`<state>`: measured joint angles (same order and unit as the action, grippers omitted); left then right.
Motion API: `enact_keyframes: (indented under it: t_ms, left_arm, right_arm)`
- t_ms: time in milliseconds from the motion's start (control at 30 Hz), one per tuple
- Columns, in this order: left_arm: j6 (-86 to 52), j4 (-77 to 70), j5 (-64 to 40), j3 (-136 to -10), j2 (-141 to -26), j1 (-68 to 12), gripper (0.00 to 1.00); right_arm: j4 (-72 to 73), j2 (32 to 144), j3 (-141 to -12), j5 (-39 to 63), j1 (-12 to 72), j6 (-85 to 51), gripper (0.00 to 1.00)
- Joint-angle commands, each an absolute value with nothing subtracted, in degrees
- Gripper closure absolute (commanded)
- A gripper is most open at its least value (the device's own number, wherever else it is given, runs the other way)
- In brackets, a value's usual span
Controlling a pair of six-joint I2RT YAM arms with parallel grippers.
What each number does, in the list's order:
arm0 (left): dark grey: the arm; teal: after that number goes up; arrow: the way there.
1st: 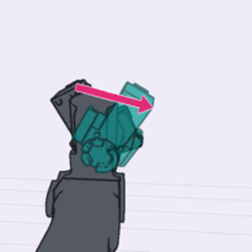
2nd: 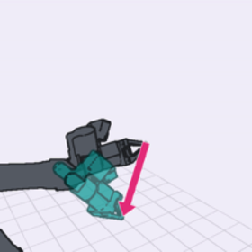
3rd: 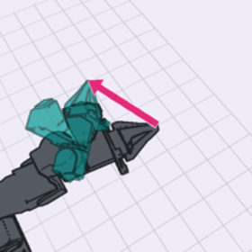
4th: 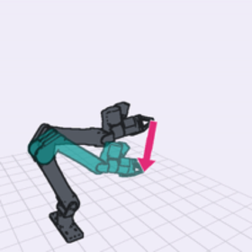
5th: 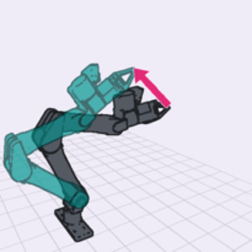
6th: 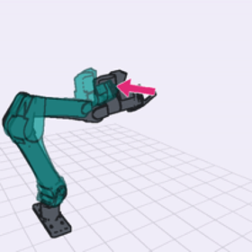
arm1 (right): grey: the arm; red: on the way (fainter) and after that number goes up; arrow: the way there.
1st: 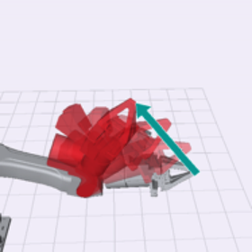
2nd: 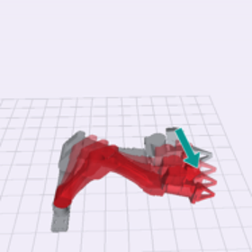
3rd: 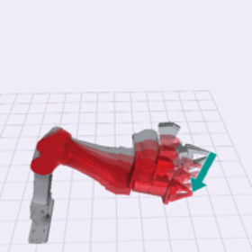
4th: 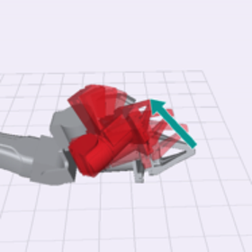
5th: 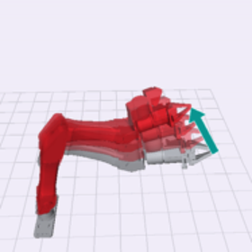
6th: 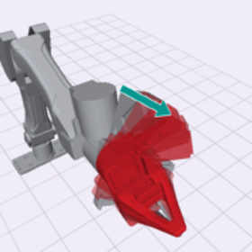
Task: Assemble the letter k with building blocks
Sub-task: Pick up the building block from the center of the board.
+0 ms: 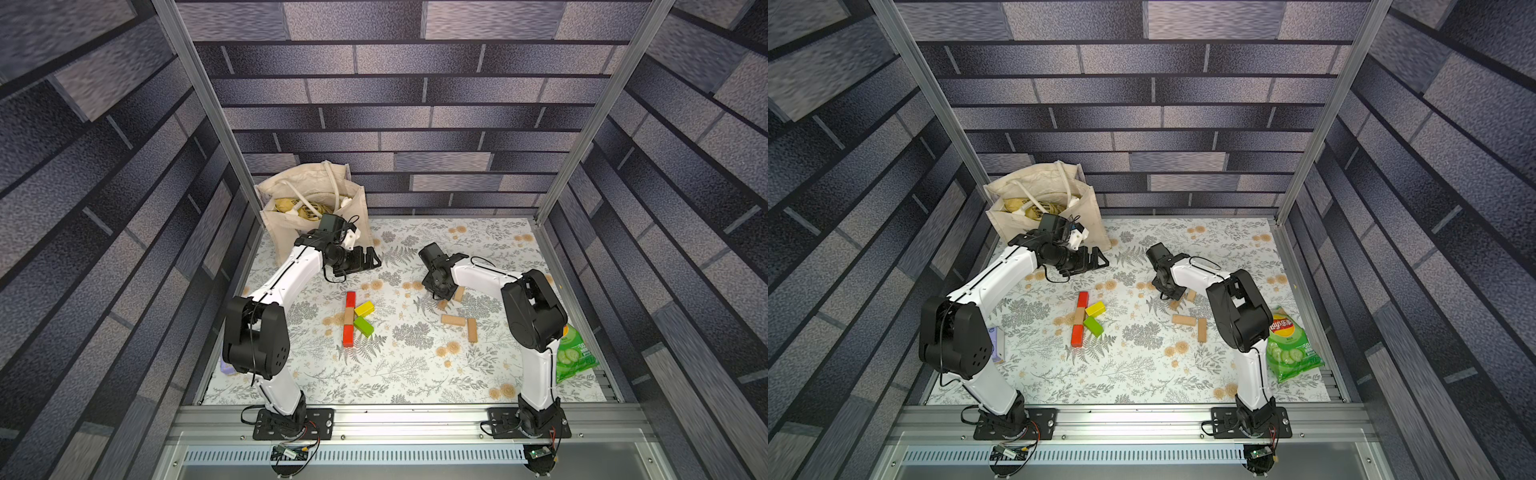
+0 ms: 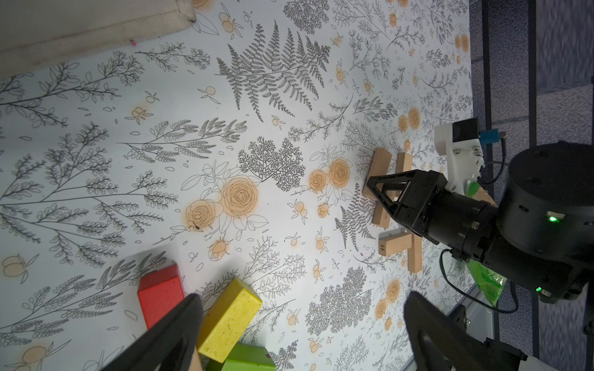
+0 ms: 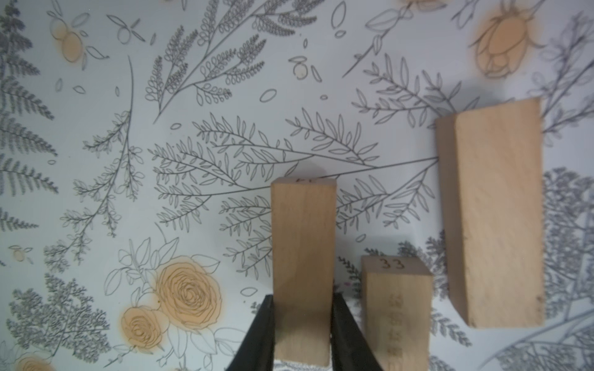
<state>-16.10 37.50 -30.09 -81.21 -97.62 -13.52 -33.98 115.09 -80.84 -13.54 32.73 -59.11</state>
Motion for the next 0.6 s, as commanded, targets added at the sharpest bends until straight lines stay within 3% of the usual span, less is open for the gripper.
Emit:
enact_keyframes:
  t_ms: [0, 267, 567]
  left_arm:
    - [-16.09, 39.96, -34.09, -83.26, -98.24, -13.07, 0.00]
    - [-16.96, 40.17, -34.63, -83.22, -97.77, -12.78, 0.00]
    - [-17.31, 40.53, -34.45, -83.41, -96.70, -12.99, 0.00]
  right_arm:
    - [-36.20, 111.17, -80.93, -15.29, 32.95, -51.26, 0.86]
    - [-37.49, 108.49, -83.14, -11.54, 34.31, -40.31, 0.88]
    - [-38.09, 107.56, -82.46, -9.96, 37.25, -41.36, 0.89]
